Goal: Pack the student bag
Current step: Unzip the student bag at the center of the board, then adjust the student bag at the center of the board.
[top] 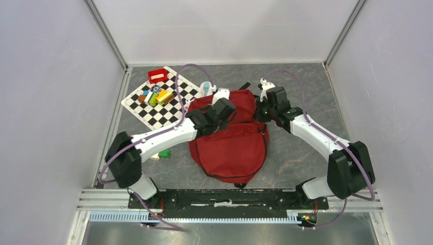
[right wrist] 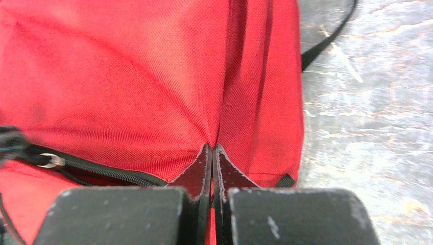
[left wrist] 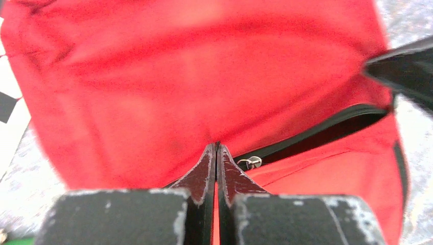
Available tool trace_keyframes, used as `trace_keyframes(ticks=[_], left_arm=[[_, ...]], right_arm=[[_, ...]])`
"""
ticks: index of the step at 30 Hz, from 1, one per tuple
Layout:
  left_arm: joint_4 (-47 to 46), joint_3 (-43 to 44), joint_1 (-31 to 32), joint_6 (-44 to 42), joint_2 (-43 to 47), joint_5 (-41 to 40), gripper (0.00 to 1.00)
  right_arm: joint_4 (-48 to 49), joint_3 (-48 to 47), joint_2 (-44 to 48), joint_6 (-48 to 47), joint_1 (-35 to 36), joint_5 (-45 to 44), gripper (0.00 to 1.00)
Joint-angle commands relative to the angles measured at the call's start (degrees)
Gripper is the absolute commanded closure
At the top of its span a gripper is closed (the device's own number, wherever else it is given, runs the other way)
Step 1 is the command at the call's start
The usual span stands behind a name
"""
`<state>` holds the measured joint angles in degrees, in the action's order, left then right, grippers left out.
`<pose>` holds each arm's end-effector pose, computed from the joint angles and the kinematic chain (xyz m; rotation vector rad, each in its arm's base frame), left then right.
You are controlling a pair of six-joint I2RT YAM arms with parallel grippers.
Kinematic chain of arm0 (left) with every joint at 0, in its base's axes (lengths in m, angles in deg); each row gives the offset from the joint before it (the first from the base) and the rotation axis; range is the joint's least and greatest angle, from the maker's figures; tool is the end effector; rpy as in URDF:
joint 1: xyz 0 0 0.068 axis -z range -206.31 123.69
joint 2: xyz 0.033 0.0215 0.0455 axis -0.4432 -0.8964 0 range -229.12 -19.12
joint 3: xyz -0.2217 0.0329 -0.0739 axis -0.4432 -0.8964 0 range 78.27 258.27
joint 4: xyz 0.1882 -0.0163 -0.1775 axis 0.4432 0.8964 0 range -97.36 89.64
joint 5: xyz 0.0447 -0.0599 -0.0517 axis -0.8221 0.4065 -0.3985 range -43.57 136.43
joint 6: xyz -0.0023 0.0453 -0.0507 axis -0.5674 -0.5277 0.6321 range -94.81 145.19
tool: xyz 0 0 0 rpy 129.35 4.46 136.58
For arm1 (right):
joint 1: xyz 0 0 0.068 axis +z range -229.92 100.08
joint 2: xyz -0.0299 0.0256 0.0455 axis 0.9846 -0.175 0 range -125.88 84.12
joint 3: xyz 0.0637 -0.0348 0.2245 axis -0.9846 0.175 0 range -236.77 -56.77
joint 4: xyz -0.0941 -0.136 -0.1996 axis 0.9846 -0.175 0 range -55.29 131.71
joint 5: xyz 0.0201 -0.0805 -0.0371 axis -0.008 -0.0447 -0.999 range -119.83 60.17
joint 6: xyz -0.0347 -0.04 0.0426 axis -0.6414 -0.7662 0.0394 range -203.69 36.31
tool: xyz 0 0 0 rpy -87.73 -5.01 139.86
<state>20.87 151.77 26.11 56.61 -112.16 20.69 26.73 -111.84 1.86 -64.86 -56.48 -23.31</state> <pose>0.2406 -0.2736 0.2231 0.2197 2.2990 -0.2024 0.2983 0.1362 0.1936 -0.1541 2.3501 0.5014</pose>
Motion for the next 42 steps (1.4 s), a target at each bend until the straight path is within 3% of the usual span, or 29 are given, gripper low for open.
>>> trace_keyframes(ticks=[1, 7, 16, 17, 18, 22, 24, 30, 35, 39, 42], left_arm=[[3.2, -5.4, -1.7, 4.5, 9.3, -9.7, 0.98], [4.9, -13.5, -3.9, 9.3, 16.7, -10.7, 0.98], [5.3, -13.1, -5.0, 10.5, 15.9, -7.9, 0.98], [5.4, -12.8, -5.2, 10.5, 15.9, -7.2, 0.97], [5.6, -12.5, -5.4, 10.5, 16.0, -6.6, 0.92], [7.6, -11.0, -6.8, 13.1, 16.9, -4.5, 0.35], [9.5, -10.0, -9.0, 15.3, 16.5, -1.6, 0.22], [8.7, -10.0, -13.7, 17.0, 16.3, 6.2, 0.01], [3.9, -11.6, -15.9, 17.0, 16.2, 13.1, 0.00], [-0.6, -11.6, -15.7, 12.1, 14.6, 19.2, 0.00], [-5.4, -11.9, -14.4, 4.2, 13.9, 22.4, 0.00]], right_arm=[[-0.6, 1.7, 4.1, -5.3, -0.9, -12.3, 1.00], [-0.7, 1.7, 5.6, -6.9, -0.9, -13.8, 1.00], [-0.3, -2.3, 5.6, -9.0, -1.0, -12.0, 1.00], [-0.4, -3.0, 5.5, -9.5, -0.9, -11.1, 0.93], [-0.7, -3.9, 5.2, -9.8, -0.9, -10.4, 0.81], [-2.1, -8.0, 3.4, -12.0, -1.5, -8.0, 0.60], [-2.5, -10.1, 2.1, -12.5, -2.2, -6.7, 0.52], [-4.0, -16.9, -5.4, -13.9, -5.1, 6.5, 0.39], [-6.7, -21.4, -12.6, -15.0, -5.3, 14.2, 0.29], [-7.0, -21.2, -15.2, -14.9, -5.3, 16.3, 0.29], [-6.9, -20.6, -15.9, -14.5, -5.3, 15.8, 0.38]])
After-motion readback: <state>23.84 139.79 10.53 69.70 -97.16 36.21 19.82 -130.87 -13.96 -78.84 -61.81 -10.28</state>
